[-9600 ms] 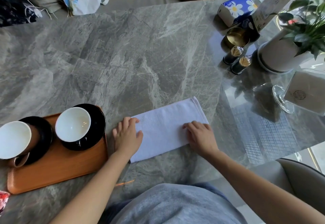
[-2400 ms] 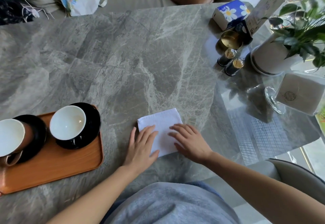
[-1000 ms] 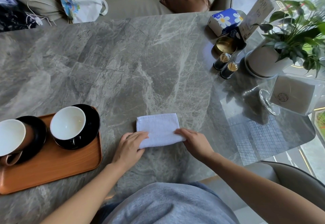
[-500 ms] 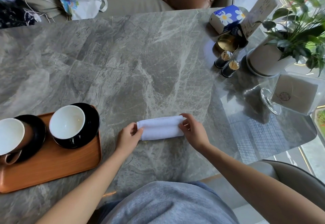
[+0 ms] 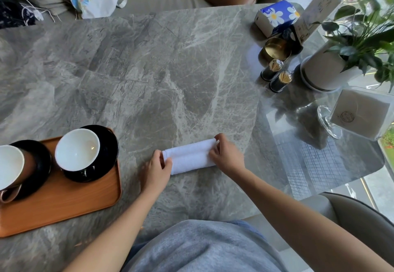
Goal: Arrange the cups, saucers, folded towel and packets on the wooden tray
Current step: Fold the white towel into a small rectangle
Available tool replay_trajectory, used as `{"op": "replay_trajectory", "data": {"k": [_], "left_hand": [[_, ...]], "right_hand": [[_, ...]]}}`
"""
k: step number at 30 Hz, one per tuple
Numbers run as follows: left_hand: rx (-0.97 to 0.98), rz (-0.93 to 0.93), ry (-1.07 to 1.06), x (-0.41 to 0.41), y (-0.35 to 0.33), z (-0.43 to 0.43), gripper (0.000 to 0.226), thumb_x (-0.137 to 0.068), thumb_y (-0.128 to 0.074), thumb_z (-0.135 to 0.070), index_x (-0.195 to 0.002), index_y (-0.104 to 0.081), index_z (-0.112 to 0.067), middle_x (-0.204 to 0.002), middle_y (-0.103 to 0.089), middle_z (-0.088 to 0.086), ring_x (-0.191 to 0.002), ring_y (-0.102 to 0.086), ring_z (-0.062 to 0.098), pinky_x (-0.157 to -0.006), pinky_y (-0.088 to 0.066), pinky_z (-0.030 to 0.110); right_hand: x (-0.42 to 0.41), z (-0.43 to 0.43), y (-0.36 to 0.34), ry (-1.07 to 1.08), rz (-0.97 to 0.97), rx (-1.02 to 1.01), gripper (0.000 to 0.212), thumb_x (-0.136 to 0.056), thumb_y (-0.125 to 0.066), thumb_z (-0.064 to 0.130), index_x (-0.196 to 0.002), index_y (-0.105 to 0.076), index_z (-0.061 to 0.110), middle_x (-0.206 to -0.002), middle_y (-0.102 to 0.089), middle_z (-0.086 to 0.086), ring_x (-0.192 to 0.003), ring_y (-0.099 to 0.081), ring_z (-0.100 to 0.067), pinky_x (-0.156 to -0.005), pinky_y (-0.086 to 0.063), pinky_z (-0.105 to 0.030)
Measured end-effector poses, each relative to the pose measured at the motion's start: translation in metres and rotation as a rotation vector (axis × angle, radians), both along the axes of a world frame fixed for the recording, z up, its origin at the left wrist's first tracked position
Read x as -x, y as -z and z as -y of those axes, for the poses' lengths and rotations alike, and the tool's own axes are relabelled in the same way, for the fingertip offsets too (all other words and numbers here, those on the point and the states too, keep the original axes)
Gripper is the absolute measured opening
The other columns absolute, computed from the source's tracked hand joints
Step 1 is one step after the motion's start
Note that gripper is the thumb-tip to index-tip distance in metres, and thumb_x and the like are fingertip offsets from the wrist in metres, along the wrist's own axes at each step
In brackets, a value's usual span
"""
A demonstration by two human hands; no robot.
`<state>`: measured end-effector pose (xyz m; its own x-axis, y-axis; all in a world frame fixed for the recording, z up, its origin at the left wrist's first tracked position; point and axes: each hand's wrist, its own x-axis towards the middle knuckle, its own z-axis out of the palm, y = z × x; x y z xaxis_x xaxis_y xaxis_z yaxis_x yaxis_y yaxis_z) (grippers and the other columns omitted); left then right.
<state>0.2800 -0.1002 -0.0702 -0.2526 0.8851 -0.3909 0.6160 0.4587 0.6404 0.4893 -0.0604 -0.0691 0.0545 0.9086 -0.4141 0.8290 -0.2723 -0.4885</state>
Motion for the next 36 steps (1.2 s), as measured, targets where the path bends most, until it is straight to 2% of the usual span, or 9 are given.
{"op": "replay_trajectory", "data": {"k": [3, 5, 7, 11, 16, 20, 22, 30, 36], "left_hand": [[-0.060, -0.248, 0.088, 0.001, 0.005, 0.004, 0.021, -0.087, -0.054, -0.026, -0.077, -0.041, -0.014, -0.079, -0.063, 0.013, -0.083, -0.057, 0.033, -0.079, -0.039, 0.043], [-0.093, -0.318, 0.102, -0.002, 0.009, 0.006, 0.017, -0.084, -0.059, -0.025, -0.084, -0.050, -0.010, -0.086, -0.065, 0.011, -0.091, -0.056, 0.032, -0.080, -0.035, 0.043], [-0.121, -0.360, 0.088, -0.005, 0.009, 0.008, 0.023, -0.079, -0.064, -0.022, -0.097, -0.054, -0.010, -0.101, -0.063, 0.010, -0.098, -0.053, 0.033, -0.082, -0.034, 0.044], [-0.232, -0.415, 0.176, -0.012, 0.001, 0.007, 0.048, -0.073, -0.066, -0.013, -0.119, -0.053, -0.019, -0.131, -0.054, 0.005, -0.108, -0.052, 0.032, -0.088, -0.037, 0.048], [-0.282, -0.419, 0.373, -0.017, -0.006, 0.009, 0.052, -0.080, -0.059, -0.012, -0.131, -0.048, -0.019, -0.146, -0.044, 0.003, -0.131, -0.045, 0.023, -0.104, -0.029, 0.054], [-0.184, -0.432, 0.515, -0.017, 0.000, 0.011, 0.056, -0.091, -0.026, -0.035, -0.144, -0.030, -0.018, -0.156, -0.023, -0.001, -0.143, -0.019, 0.015, -0.111, -0.018, 0.056], [-0.149, -0.427, 0.528, -0.014, 0.007, 0.008, 0.059, -0.091, -0.022, -0.039, -0.147, -0.023, -0.018, -0.157, -0.014, -0.003, -0.144, -0.009, 0.013, -0.113, -0.013, 0.056], [-0.085, -0.432, 0.571, -0.003, 0.021, 0.000, 0.065, -0.091, -0.015, -0.050, -0.146, 0.003, -0.021, -0.156, 0.002, -0.007, -0.144, 0.002, 0.011, -0.115, -0.002, 0.049], [-0.060, -0.415, 0.588, -0.002, 0.024, -0.003, 0.066, -0.090, -0.015, -0.050, -0.146, 0.006, -0.023, -0.155, 0.008, -0.008, -0.144, 0.006, 0.010, -0.115, 0.003, 0.045]], "right_hand": [[0.002, 0.004, 0.003, -0.032, 0.048, -0.052, 0.030, -0.085, -0.044, 0.024, -0.115, -0.043, 0.023, -0.099, -0.062, 0.002, -0.074, -0.059, -0.022, -0.056, -0.043, -0.032], [0.002, 0.009, 0.005, -0.066, 0.048, -0.095, 0.040, -0.086, -0.045, 0.021, -0.125, -0.038, 0.025, -0.120, -0.054, 0.001, -0.084, -0.060, -0.024, -0.059, -0.049, -0.035], [0.004, 0.015, 0.008, -0.126, 0.067, -0.157, 0.058, -0.085, -0.046, 0.014, -0.138, -0.030, 0.029, -0.136, -0.042, -0.001, -0.105, -0.055, -0.024, -0.070, -0.051, -0.038], [0.008, 0.019, 0.008, -0.302, 0.141, -0.213, 0.070, -0.087, -0.041, 0.006, -0.147, -0.019, 0.036, -0.158, -0.019, 0.001, -0.138, -0.024, -0.027, -0.105, -0.029, -0.044], [0.008, 0.020, 0.005, -0.370, 0.110, -0.238, 0.057, -0.094, -0.035, 0.018, -0.148, -0.023, 0.030, -0.159, -0.017, 0.002, -0.147, -0.012, -0.022, -0.117, -0.014, -0.048], [0.009, 0.021, 0.013, -0.404, 0.127, -0.209, 0.054, -0.098, -0.017, 0.042, -0.150, -0.014, 0.027, -0.161, -0.010, 0.005, -0.148, 0.001, -0.013, -0.119, -0.002, -0.049], [0.009, 0.021, 0.018, -0.406, 0.125, -0.190, 0.057, -0.098, -0.012, 0.048, -0.151, -0.008, 0.028, -0.160, -0.002, 0.009, -0.146, 0.008, -0.009, -0.119, 0.005, -0.047], [0.008, 0.018, 0.026, -0.379, 0.100, -0.140, 0.062, -0.097, -0.014, 0.051, -0.147, 0.014, 0.029, -0.156, 0.014, 0.013, -0.145, 0.015, -0.007, -0.116, 0.016, -0.043], [0.007, 0.017, 0.026, -0.385, 0.104, -0.129, 0.063, -0.098, -0.016, 0.050, -0.146, 0.016, 0.028, -0.156, 0.015, 0.011, -0.145, 0.015, -0.006, -0.116, 0.015, -0.043]]}}
